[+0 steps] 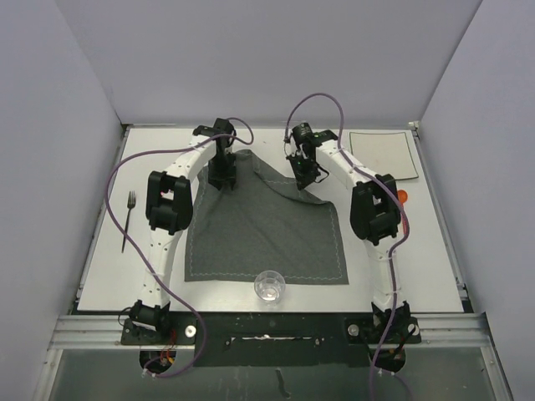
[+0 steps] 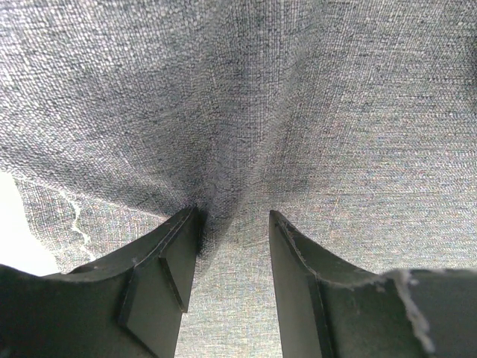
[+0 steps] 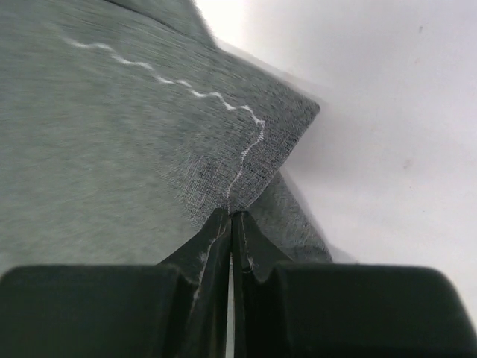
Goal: Set the dinner table for one person
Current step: Flatten out the napkin at the center of the board.
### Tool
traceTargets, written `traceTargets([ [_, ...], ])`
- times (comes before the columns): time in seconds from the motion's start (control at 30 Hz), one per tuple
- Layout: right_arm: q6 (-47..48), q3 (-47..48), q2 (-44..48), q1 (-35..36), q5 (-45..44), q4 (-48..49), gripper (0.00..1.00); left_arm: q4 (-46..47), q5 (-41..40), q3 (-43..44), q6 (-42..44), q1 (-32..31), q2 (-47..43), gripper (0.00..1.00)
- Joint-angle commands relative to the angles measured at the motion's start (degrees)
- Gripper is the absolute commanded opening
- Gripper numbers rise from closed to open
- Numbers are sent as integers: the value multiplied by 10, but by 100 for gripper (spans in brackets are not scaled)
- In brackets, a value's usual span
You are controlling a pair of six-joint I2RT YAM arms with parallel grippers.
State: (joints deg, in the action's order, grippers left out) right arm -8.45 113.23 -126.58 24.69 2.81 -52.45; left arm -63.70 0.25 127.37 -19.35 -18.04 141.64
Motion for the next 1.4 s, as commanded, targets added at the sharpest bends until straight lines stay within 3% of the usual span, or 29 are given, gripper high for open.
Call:
traceTargets([
  [0.0, -20, 68, -50, -11, -46, -101, 0, -12, 0, 31, -8, -4, 14, 41],
  [0.17, -43, 68, -66, -34, 91, -108, 14, -15, -3, 31, -8, -2, 13, 41],
  [0.27, -65, 18, -36, -51, 161, -63, 26, -16, -4, 31, -7, -3, 14, 41],
  [0.43, -115, -46, 22, -89, 224, 13, 35, -14, -3, 30, -7, -3, 18, 41],
  [0.77, -194, -65, 14, -146, 246, 67, 38, -11, -2, 28, -8, -3, 20, 41],
  [1.13, -224, -35, -34, -145, 276, 75, 37, -10, -3, 26, -5, -1, 23, 41],
  [1.37, -219, -25, -48, -140, 238, 60, 37, -9, -2, 21, -5, -1, 23, 41],
])
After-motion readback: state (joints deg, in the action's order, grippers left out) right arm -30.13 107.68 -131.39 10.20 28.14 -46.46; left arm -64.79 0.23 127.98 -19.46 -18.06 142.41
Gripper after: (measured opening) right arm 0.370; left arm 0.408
